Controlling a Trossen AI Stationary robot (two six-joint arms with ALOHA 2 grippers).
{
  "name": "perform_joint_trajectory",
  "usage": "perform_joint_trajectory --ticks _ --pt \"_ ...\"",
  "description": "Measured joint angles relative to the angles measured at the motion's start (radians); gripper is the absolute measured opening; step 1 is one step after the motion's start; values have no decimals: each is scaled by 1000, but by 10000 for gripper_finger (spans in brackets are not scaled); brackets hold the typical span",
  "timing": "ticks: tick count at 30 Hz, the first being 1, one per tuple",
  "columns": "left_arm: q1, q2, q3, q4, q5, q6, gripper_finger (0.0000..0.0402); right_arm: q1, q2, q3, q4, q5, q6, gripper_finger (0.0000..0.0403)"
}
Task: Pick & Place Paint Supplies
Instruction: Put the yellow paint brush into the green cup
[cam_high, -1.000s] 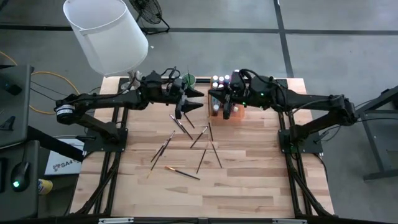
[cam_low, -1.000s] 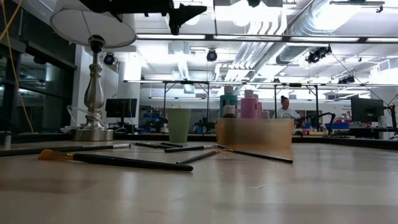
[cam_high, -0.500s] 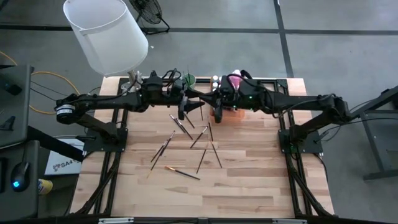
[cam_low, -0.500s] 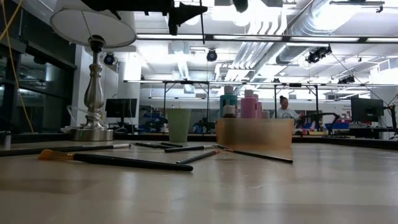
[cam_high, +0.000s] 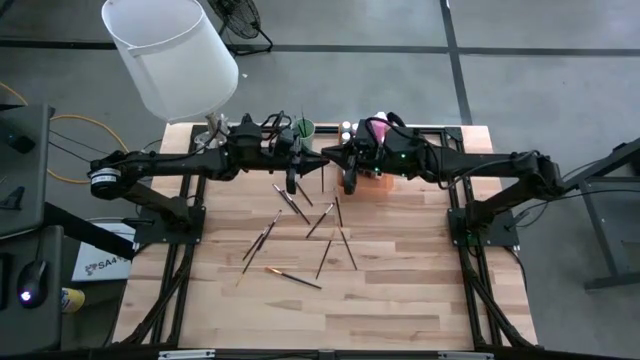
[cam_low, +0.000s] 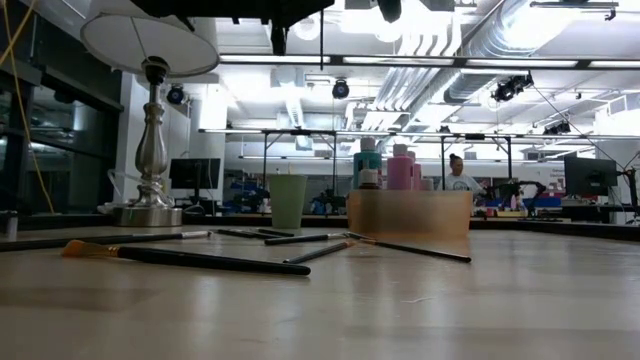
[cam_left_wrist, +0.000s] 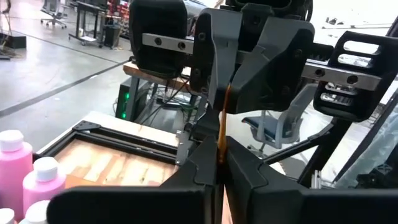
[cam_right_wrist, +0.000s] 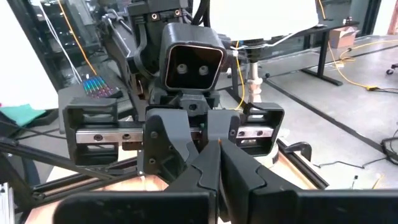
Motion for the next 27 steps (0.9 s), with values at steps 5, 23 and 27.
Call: perform_joint_trajectory --ticks 5,23,27 --pt "0 0 0 -3 1 1 7 0 0 0 0 0 -1 4" --pt "1 4 -1 -126 -429 285 2 -21 -117 0 -149 237 78 227" --pt "40 35 -3 -131 -536 312 2 -21 -145 -1 -176 243 78 245"
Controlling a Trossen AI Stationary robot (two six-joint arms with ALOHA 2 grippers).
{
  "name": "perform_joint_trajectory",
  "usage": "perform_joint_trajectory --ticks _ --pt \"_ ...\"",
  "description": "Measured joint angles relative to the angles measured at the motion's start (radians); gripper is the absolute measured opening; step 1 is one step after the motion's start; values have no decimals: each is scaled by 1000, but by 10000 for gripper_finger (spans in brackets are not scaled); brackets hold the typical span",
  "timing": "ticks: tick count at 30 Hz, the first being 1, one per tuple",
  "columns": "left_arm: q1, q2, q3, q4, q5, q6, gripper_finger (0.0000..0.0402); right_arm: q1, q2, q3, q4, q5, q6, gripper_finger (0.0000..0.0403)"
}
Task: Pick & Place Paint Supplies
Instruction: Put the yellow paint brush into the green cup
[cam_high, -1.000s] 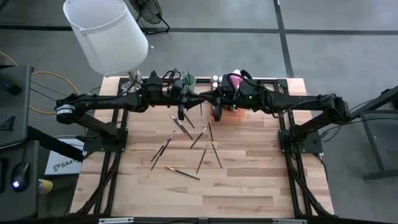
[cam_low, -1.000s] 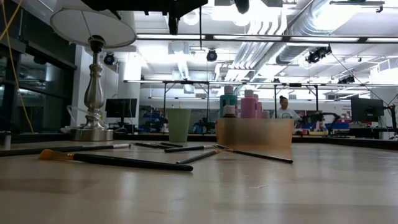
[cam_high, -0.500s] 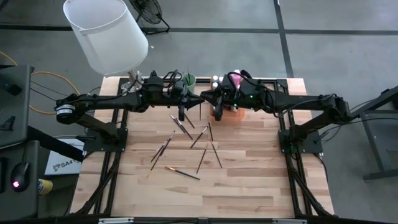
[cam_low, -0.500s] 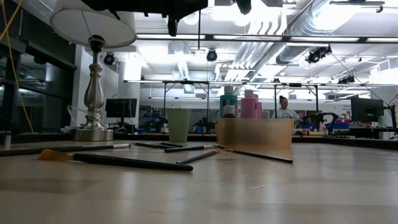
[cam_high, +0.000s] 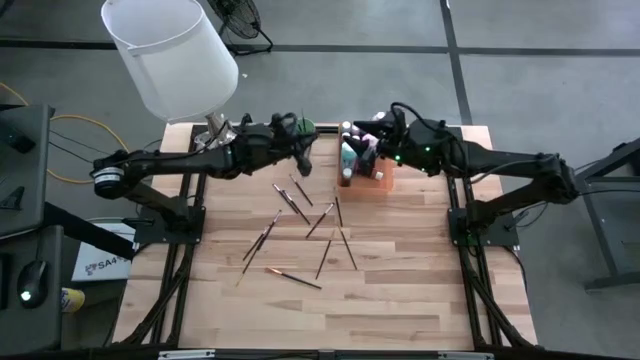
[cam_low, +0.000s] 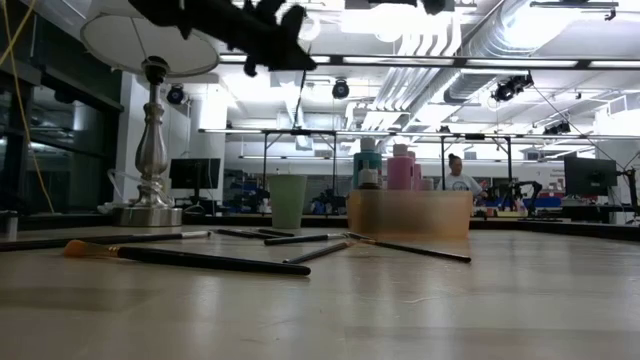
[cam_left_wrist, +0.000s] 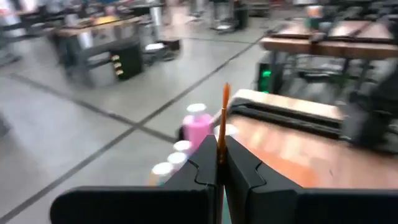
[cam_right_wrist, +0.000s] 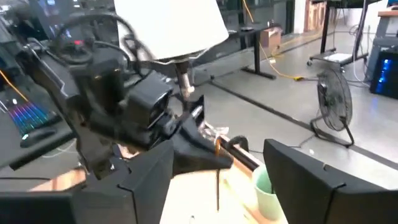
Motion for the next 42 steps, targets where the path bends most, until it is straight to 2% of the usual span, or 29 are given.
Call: perform_joint_trajectory --ticks 10,14,25,32,38,42 --pt "174 141 2 206 -33 -24 2 0 -15 1 -46 -1 4 248" --pt "230 179 2 232 -33 -27 2 0 -15 1 -43 -3 4 248" --pt "298 302 3 294 -20 -48 8 0 -14 1 -43 -4 1 248" --pt "295 321 3 289 -18 -50 55 0 -14 1 -50 0 6 248" --pt "296 321 3 292 -18 -50 126 0 -14 1 -129 26 95 248" --pt "295 290 2 282 11 -49 172 0 -14 1 -195 0 206 248"
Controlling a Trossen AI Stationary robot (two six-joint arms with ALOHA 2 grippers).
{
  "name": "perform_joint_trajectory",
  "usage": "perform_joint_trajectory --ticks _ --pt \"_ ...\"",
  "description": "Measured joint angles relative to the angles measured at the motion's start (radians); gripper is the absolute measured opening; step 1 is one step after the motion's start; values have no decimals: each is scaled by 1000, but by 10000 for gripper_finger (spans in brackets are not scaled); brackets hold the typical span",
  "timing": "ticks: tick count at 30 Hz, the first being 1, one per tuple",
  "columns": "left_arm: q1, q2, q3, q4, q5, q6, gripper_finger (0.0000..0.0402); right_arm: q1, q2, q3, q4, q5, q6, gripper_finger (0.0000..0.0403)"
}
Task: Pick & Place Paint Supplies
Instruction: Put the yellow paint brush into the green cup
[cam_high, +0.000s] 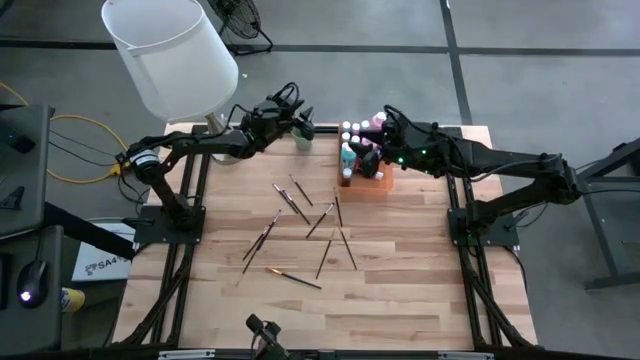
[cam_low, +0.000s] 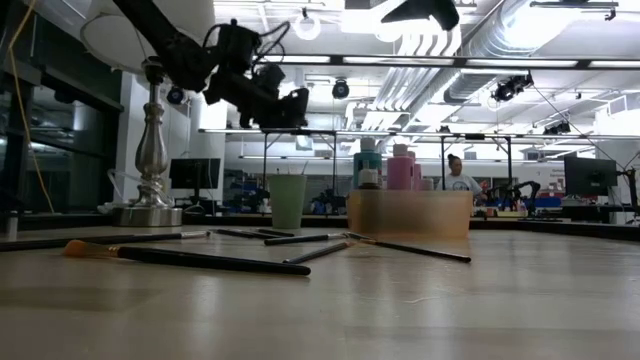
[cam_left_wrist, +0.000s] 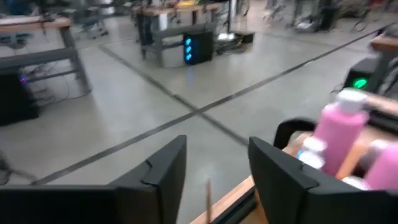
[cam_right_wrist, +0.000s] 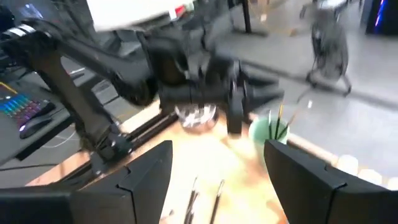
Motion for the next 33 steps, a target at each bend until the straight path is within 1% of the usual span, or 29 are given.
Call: perform_joint_trajectory --ticks 3,8,11,20,24,27,31,33 --pt "0 -47 0 -21 81 0 190 0 0 0 -70 -55 91 247" --pt "0 -140 0 -77 194 -2 195 9 13 0 -167 -170 201 236" --pt "0 -187 1 -127 266 -2 195 34 37 0 -170 -186 239 225" --pt "-9 -288 1 -278 409 -8 196 104 123 0 -99 -209 279 193" --pt "-27 -320 1 -368 434 -26 196 107 164 0 -107 -255 318 183" --pt "-44 -340 1 -387 441 -26 196 114 189 0 -103 -290 320 174" --pt "-67 -354 1 -397 444 -26 196 132 193 28 -96 -297 300 160" --pt "-79 -355 1 -397 444 -26 196 145 194 56 -112 -279 274 151"
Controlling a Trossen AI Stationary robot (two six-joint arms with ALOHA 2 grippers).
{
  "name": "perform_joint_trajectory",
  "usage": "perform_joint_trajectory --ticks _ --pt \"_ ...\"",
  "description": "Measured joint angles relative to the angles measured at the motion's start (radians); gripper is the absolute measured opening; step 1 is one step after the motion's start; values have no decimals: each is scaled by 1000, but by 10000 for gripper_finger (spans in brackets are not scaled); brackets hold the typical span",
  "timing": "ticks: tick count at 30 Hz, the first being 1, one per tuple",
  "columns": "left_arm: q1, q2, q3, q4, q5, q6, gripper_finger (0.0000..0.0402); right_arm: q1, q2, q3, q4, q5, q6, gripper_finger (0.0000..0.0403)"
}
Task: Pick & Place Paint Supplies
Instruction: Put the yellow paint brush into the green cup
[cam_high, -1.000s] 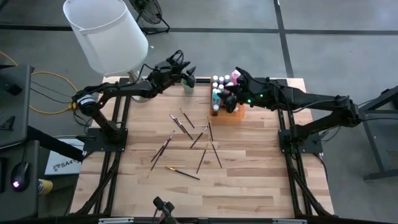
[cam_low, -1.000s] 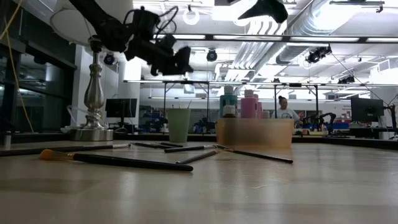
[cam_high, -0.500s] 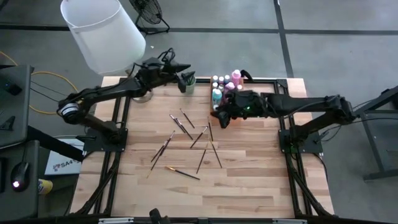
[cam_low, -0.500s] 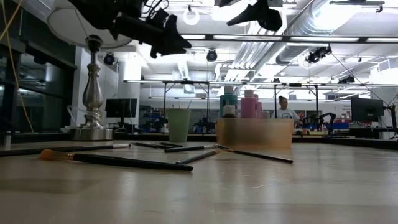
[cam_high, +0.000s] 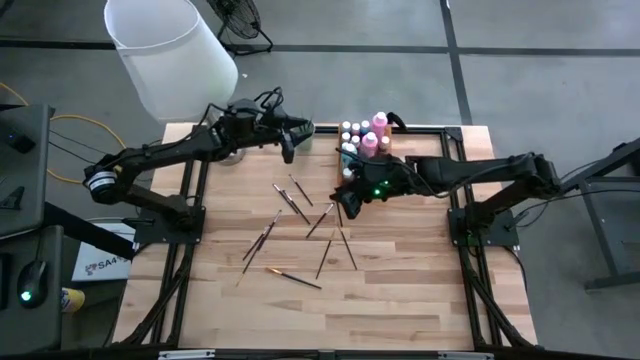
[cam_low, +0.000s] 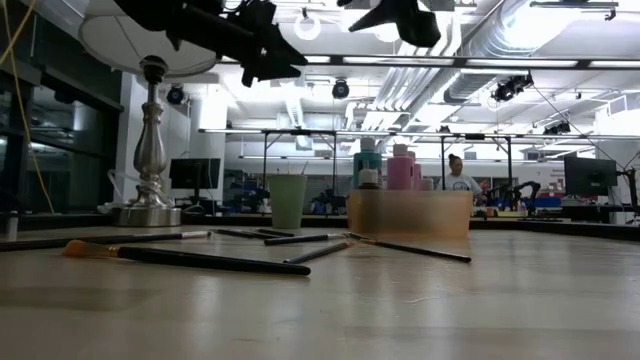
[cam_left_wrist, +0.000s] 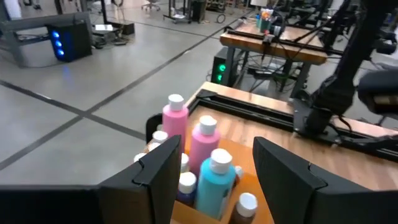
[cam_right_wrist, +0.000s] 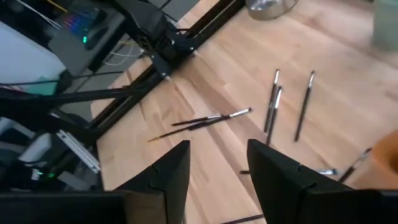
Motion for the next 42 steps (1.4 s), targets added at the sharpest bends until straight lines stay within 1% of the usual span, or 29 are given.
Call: perform_joint_trajectory --ticks 5,7,11,13,16,21,24,26,29,32,34,38,42 --pt "-36 0 0 -1 0 0 196 38 2 86 -41 88 -64 131" --pt "-49 0 0 -1 0 0 196 53 2 118 -84 129 -67 125" --pt "-62 0 0 -1 1 0 196 78 2 149 -202 185 -36 120" --pt "-62 0 0 -1 0 0 196 85 3 150 -250 185 8 120" --pt "-61 0 0 -6 0 -4 196 92 33 152 -334 150 59 120" --pt "-61 1 0 -7 5 -4 196 90 133 151 -453 30 118 120" --pt "-61 1 0 -8 13 -4 196 75 193 151 -482 -18 179 120" --pt "-61 1 0 -8 15 -4 196 60 240 150 -497 -29 235 120" --pt "-61 1 0 -10 16 -4 196 41 304 150 -477 -38 277 120" --pt "-61 1 0 -12 16 -4 196 24 362 150 -438 -75 272 120" --pt "-61 1 0 -16 16 -4 196 16 398 150 -398 -78 257 120" --pt "-61 1 0 -35 15 -4 196 10 445 150 -315 -77 240 120" --pt "-61 1 0 -51 15 -4 196 2 479 150 -297 -82 250 120"
